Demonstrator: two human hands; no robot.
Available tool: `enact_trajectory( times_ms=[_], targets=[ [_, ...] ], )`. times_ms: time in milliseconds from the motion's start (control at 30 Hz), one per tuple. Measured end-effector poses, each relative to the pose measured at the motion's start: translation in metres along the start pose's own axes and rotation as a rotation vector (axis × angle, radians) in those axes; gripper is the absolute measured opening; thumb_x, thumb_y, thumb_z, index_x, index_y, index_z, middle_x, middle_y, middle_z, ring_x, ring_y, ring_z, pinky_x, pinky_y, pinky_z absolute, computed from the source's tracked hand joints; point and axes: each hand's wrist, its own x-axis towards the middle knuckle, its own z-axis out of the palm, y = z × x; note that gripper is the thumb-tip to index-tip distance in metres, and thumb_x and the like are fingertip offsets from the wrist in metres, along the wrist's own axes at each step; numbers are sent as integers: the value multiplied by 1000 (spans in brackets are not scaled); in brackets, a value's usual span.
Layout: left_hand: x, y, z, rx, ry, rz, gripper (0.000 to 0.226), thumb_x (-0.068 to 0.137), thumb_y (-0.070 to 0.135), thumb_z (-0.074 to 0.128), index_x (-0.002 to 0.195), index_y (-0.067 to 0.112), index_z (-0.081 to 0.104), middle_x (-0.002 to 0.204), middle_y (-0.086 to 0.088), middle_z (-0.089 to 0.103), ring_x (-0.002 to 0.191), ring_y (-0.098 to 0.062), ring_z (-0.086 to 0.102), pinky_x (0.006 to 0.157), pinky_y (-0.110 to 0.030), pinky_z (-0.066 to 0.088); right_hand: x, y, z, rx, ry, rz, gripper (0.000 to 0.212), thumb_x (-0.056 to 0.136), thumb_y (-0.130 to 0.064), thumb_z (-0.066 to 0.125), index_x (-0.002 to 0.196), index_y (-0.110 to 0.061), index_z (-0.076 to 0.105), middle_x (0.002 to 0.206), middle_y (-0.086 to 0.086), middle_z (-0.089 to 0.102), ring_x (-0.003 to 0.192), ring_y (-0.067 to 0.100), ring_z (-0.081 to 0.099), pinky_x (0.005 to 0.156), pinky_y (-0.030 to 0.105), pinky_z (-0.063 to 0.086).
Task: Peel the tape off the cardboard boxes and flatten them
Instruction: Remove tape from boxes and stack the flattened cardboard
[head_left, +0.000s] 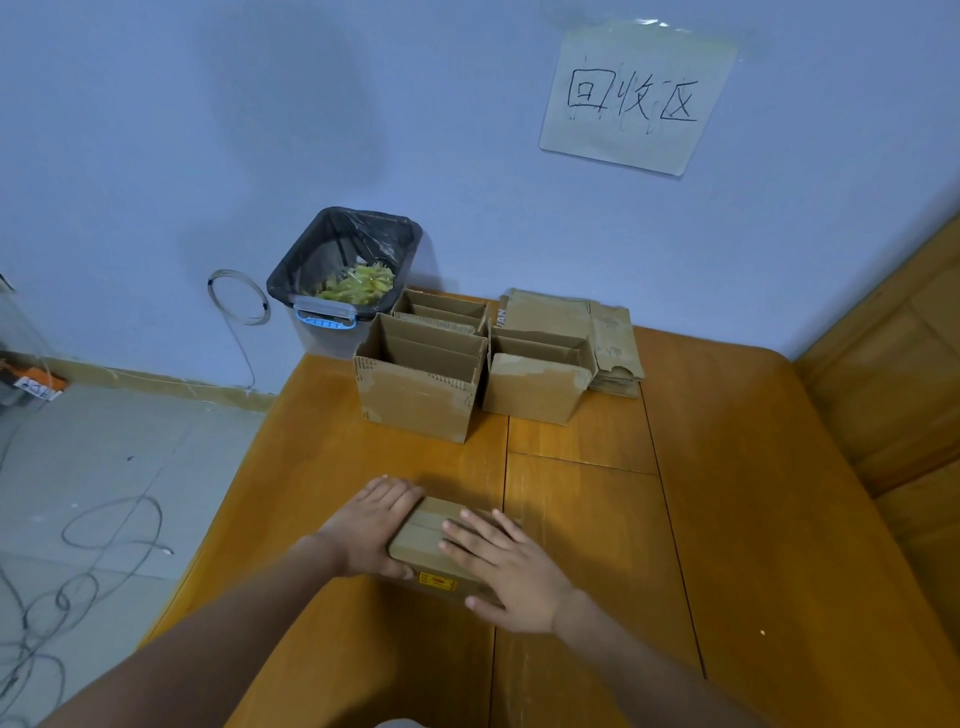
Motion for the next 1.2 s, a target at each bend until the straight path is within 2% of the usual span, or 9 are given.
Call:
enact_trajectory(
  times_ms=[200, 367, 500, 667, 833, 900, 1033, 1100, 1200],
  targets=[
    [2, -6, -2, -17, -20, 20, 103, 75, 71, 59, 150, 15, 19, 150, -3, 28, 142, -17, 20, 119, -32, 0, -19, 8, 6, -14, 32, -5, 69, 95, -48, 41, 153, -22, 16, 159, -3, 19, 147, 17, 9, 113, 57, 13],
    [3, -9, -4, -35, -11, 47, 102, 75, 71, 60, 149, 13, 21, 148, -3, 31, 140, -18, 23, 119, -32, 3, -31, 9, 9, 57, 70, 46, 66, 96, -44, 43, 153, -22, 19, 159, -5, 16, 148, 15, 8, 113, 58, 11],
    [2, -15, -5, -44, -14, 48, 102, 74, 72, 60, 149, 15, 21, 147, -1, 32, 140, -16, 23, 118, -30, 1, -40, 8, 12, 47, 58, 77, 67, 94, -44, 44, 153, -23, 20, 160, -5, 16, 148, 14, 7, 112, 58, 16],
    [-4, -27, -6, -36, -36, 43, 102, 74, 72, 60, 149, 15, 21, 147, -1, 32, 140, -16, 23, 118, -30, 2, -34, 6, 12, 39, 45, 63, 68, 95, -45, 41, 154, -23, 16, 161, -5, 12, 148, 15, 5, 113, 57, 13],
    [-15, -45, -11, -33, -59, 16, 102, 75, 71, 61, 149, 15, 21, 147, 0, 31, 140, -16, 23, 119, -30, 1, -26, 3, 13, 7, 44, 41, 72, 93, -47, 42, 154, -21, 15, 161, -3, 14, 148, 16, 9, 113, 55, 18],
    [-18, -51, -14, -24, -65, 9, 101, 75, 71, 61, 149, 15, 20, 146, 1, 31, 139, -15, 23, 118, -29, 2, -27, 3, 14, 16, 52, 51, 73, 93, -47, 43, 154, -19, 15, 161, -2, 13, 148, 16, 9, 116, 51, 20],
    [-17, -51, -18, -23, -68, -14, 103, 72, 71, 63, 149, 16, 21, 147, 1, 32, 138, -16, 25, 117, -29, 6, -30, 2, 15, 66, 67, 64, 71, 95, -46, 41, 154, -18, 13, 161, -1, 9, 148, 16, 6, 116, 42, 12],
    [-14, -45, -23, 46, -57, -29, 106, 70, 75, 58, 149, 16, 20, 149, 0, 31, 141, -18, 23, 119, -34, 1, -29, 1, 13, 77, 84, 78, 70, 96, -46, 39, 154, -18, 13, 161, 0, 10, 148, 17, 7, 119, 43, 15],
    [-3, -25, -25, 157, -22, 18, 119, 68, 84, 46, 154, 12, 8, 158, -3, 18, 148, -19, 10, 118, -41, -15, -25, -4, 12, 87, 106, 90, 68, 97, -47, 38, 154, -17, 16, 161, 1, 14, 148, 19, 11, 114, 51, 25]
  ],
)
